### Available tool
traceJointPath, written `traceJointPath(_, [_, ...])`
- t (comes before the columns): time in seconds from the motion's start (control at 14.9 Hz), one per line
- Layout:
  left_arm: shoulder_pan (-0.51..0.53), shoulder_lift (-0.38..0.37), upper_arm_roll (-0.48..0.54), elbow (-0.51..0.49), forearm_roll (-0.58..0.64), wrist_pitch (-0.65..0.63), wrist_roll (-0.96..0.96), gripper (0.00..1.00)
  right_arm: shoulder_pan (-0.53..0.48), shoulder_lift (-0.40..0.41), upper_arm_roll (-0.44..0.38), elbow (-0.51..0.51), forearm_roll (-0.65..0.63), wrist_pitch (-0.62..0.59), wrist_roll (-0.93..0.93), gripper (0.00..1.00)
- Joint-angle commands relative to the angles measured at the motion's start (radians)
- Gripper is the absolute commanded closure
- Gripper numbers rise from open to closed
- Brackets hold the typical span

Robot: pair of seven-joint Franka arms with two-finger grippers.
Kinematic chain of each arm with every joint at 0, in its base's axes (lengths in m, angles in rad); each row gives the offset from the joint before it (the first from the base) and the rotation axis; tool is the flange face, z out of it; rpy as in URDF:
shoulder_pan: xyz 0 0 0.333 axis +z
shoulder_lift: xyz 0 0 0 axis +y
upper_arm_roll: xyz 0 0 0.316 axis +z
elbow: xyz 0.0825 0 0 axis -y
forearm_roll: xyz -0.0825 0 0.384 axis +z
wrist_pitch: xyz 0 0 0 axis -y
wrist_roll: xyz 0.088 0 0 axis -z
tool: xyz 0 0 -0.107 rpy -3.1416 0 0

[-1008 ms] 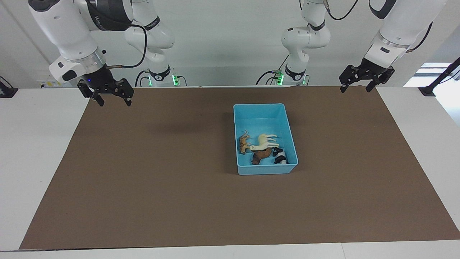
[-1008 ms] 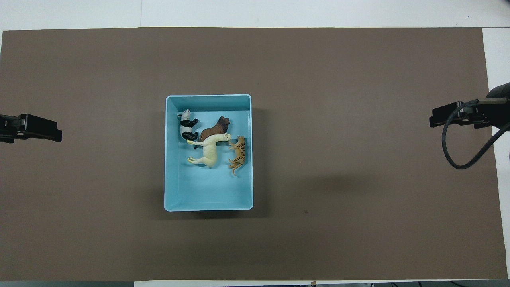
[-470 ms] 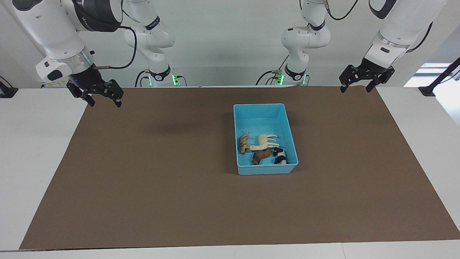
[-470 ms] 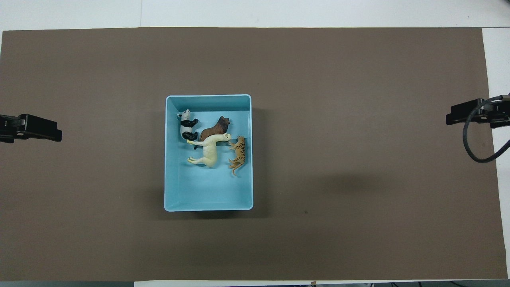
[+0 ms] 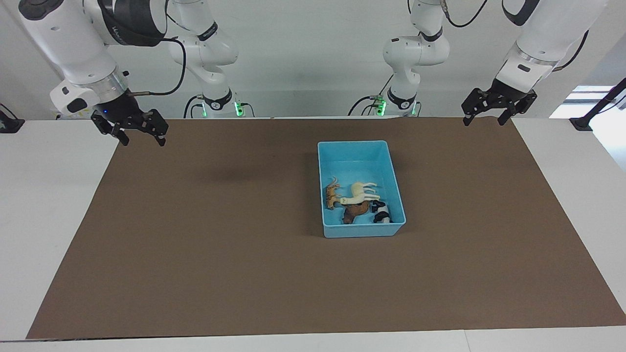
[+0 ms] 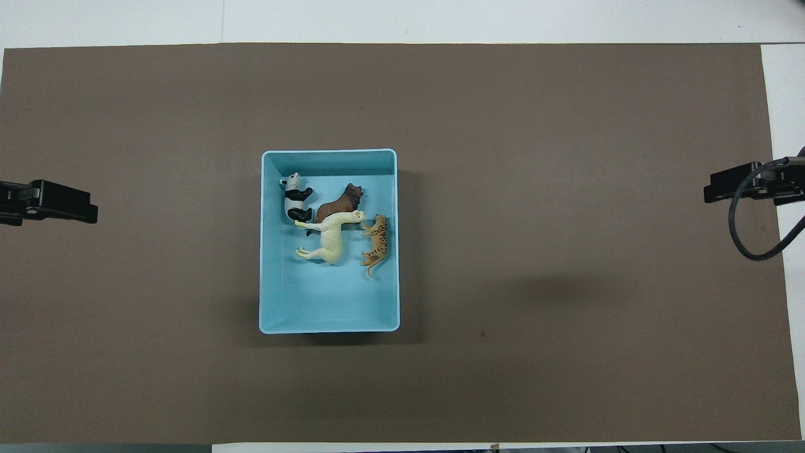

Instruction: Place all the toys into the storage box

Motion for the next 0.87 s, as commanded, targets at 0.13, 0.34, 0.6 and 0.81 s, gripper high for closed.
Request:
traceJointPath(0.13, [-0.005, -0.015, 0.006, -0.015, 0.008, -0.007, 0.007, 0.00, 0.006, -0.005, 0.004, -0.013, -0.019, 0.008, -0.024, 0.00])
traceJointPath(0.34, [-0.005, -0.015, 0.006, -0.017, 0.008, -0.007, 0.007, 0.00, 0.009, -0.025, 0.005, -0.057, -0.019, 0.004, -0.023, 0.00])
traceJointPath(0.6, [-0.005, -0.015, 0.004, -0.017, 0.008, -0.007, 0.005, 0.00, 0.006, -0.021, 0.004, -0.048, -0.022, 0.004, -0.076, 0.00])
traceJointPath(0.81, [-0.005, -0.015, 0.006, -0.015, 0.008, -0.007, 0.007, 0.00, -0.022, -0.024, 0.002, -0.044, -0.025, -0.018, -0.148, 0.00])
